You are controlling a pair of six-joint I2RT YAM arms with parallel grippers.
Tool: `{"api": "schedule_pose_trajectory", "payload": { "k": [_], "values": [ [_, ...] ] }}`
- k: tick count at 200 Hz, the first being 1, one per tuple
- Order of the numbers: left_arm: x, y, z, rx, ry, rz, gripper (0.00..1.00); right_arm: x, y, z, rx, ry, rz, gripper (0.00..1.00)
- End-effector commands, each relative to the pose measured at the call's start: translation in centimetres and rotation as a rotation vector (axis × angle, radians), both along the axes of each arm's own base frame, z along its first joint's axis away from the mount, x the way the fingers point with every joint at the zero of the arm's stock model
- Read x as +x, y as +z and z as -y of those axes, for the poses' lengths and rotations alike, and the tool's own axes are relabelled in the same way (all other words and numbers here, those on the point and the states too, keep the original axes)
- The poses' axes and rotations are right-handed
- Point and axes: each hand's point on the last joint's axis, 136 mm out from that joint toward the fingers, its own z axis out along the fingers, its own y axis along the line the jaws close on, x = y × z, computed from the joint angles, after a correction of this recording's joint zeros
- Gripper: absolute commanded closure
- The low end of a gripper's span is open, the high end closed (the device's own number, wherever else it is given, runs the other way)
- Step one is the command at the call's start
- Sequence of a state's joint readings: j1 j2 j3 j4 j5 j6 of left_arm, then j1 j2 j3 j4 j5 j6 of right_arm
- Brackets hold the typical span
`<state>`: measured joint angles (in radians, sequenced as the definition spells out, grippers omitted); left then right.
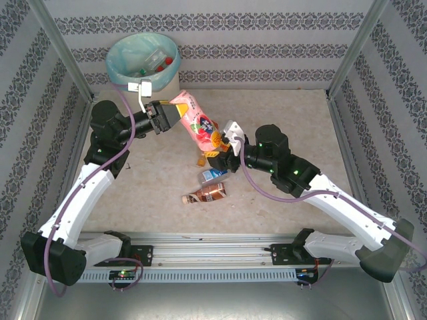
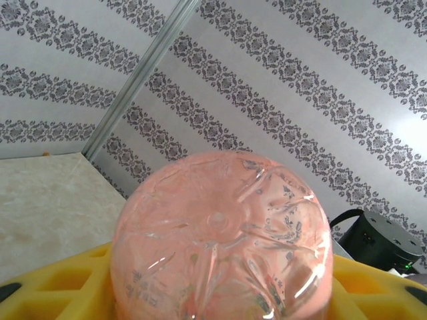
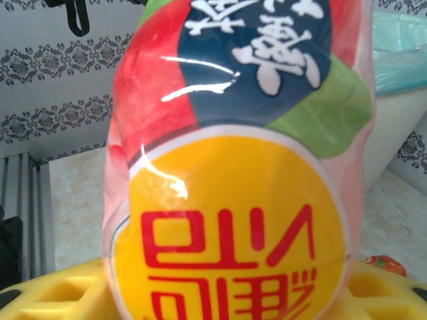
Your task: Put the plastic bottles in the bin
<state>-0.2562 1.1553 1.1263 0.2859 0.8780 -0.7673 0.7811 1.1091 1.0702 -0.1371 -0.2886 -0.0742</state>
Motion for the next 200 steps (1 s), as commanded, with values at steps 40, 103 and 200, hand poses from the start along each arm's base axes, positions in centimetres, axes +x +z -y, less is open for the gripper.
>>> {"api": "schedule_pose_trajectory", "payload": {
  "k": [40, 103, 200],
  "values": [
    [2.6, 7.1, -4.0, 0.040, 0.363, 0.221, 0.67, 3.3, -0.2, 2.8, 0.009, -0.247, 0.015, 0.04],
    [12.0, 13.8, -13.8, 0.419, 1.039, 0.421, 0.71, 3.8, -0.5, 4.3, -0.016, -0.290, 0.033, 0.03],
    [27.7, 3.9, -19.1, 0.704, 1.119, 0.167, 0.71, 2.9, -5.1, 3.6, -0.045, -0.244, -0.116, 0.04]
  ]
}}
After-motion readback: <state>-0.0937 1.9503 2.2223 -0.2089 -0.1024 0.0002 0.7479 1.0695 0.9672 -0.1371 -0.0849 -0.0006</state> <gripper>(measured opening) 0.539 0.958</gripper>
